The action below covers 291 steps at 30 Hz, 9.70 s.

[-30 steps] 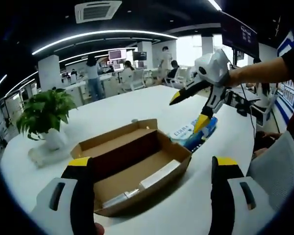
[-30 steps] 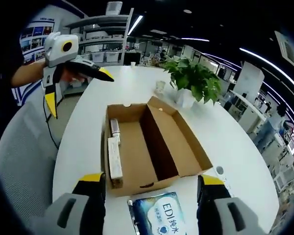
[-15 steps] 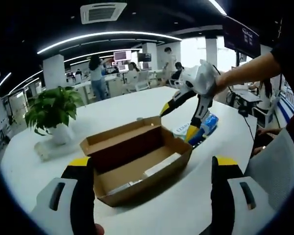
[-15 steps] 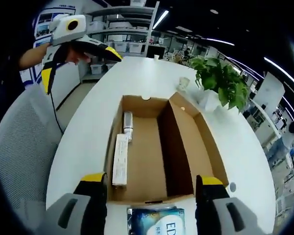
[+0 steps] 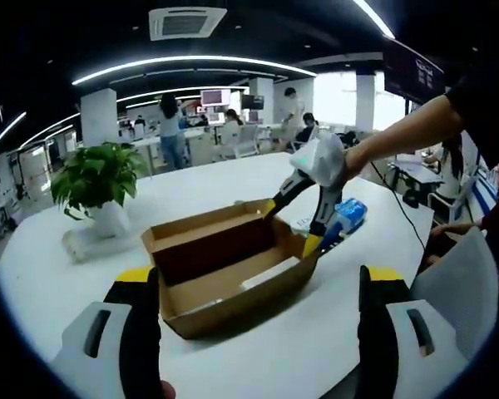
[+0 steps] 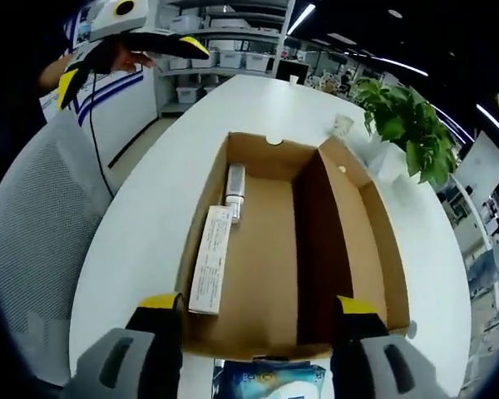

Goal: Operate the shoe box by opening the lid, removing the specified soft item, and placing it in the target area until the item is outside and the box remains undamaged.

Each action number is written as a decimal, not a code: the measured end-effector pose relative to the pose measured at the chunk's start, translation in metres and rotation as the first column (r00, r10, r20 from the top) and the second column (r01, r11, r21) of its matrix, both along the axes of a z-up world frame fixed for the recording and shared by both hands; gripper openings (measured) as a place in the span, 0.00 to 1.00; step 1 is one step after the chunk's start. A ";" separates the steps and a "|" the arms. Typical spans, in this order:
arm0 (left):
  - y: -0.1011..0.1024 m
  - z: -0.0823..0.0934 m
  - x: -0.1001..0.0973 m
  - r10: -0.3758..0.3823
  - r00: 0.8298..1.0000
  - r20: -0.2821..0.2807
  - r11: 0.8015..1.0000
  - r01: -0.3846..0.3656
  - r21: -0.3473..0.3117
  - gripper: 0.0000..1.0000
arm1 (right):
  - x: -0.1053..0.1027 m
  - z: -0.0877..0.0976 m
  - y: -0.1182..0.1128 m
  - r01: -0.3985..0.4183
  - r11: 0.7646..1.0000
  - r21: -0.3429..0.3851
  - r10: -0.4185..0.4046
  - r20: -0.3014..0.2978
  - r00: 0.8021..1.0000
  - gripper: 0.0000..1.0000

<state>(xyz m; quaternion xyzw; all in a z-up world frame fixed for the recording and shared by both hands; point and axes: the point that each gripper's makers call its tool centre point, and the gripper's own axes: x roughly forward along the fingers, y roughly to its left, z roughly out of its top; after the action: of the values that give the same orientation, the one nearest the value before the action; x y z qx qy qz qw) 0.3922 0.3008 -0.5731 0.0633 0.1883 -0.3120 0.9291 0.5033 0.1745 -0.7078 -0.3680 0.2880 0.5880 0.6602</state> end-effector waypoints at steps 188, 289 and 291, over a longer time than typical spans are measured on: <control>-0.005 -0.026 -0.065 0.030 0.993 -0.112 0.999 -0.033 -0.023 0.99 | 0.046 0.105 -0.157 0.081 0.997 -0.019 -0.075 0.207 0.975 0.14; 0.003 -0.060 -0.056 0.052 0.970 -0.236 0.997 -0.035 0.074 0.96 | 0.070 -0.042 -0.313 0.132 0.909 -0.396 -0.085 0.135 0.987 0.16; 0.003 -0.060 -0.057 0.052 0.970 -0.236 0.997 -0.035 0.075 0.96 | 0.071 -0.042 -0.313 0.135 0.909 -0.395 -0.089 0.133 0.987 0.16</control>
<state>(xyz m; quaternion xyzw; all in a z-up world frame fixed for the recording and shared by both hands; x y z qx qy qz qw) 0.3356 0.3039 -0.6333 0.0542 0.3106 -0.2902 0.9035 0.5741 -0.1388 -0.7494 -0.5113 0.3861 0.4557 0.6179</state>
